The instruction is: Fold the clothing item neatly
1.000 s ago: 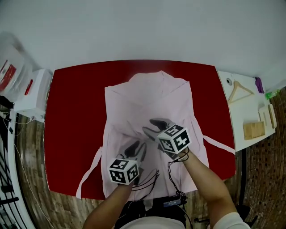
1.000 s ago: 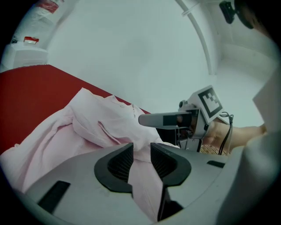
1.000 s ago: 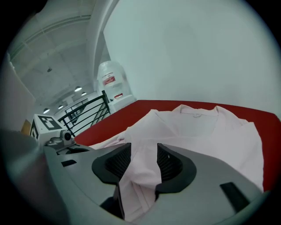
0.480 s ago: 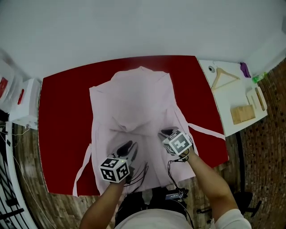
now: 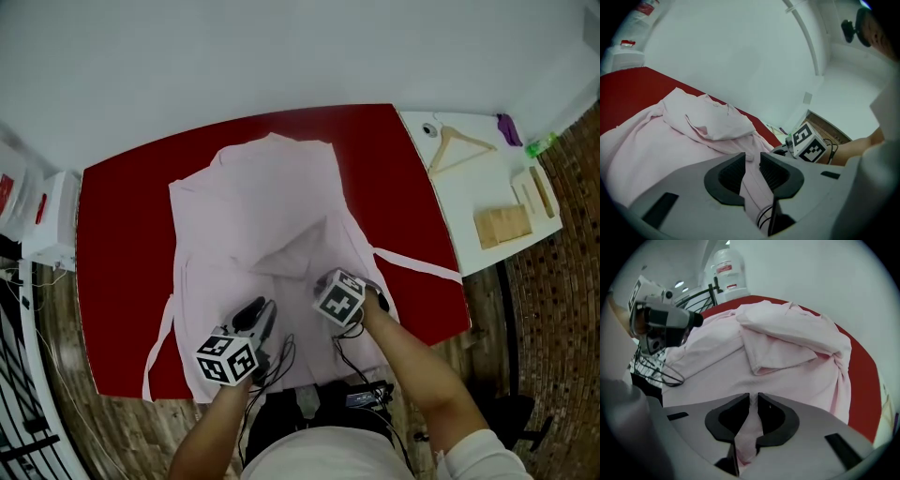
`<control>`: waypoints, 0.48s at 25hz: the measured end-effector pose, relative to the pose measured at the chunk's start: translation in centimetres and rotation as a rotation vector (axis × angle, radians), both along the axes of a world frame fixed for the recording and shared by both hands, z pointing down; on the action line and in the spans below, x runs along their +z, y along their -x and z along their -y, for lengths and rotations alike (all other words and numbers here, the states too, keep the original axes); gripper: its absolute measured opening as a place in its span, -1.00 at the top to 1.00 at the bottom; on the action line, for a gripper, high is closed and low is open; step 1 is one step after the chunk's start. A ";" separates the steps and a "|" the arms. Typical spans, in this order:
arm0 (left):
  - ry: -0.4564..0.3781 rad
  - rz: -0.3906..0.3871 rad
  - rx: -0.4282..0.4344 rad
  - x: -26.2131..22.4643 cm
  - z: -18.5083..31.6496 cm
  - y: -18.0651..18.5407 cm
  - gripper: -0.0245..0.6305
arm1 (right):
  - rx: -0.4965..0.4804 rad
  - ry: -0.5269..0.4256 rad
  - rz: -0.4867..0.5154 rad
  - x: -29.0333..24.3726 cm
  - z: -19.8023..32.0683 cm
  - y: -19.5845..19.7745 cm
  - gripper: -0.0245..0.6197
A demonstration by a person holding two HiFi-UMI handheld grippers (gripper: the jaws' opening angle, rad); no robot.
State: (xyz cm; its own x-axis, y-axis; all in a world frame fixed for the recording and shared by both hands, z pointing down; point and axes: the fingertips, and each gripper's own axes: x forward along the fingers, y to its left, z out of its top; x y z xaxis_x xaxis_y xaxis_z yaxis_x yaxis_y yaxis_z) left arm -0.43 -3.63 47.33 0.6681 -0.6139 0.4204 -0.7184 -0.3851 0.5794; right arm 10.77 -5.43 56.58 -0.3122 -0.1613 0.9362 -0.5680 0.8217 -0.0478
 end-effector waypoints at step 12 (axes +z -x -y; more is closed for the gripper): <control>-0.014 0.017 0.086 -0.6 -0.5 -6.0 0.62 | 0.367 -0.227 0.176 -3.9 1.2 -11.2 0.74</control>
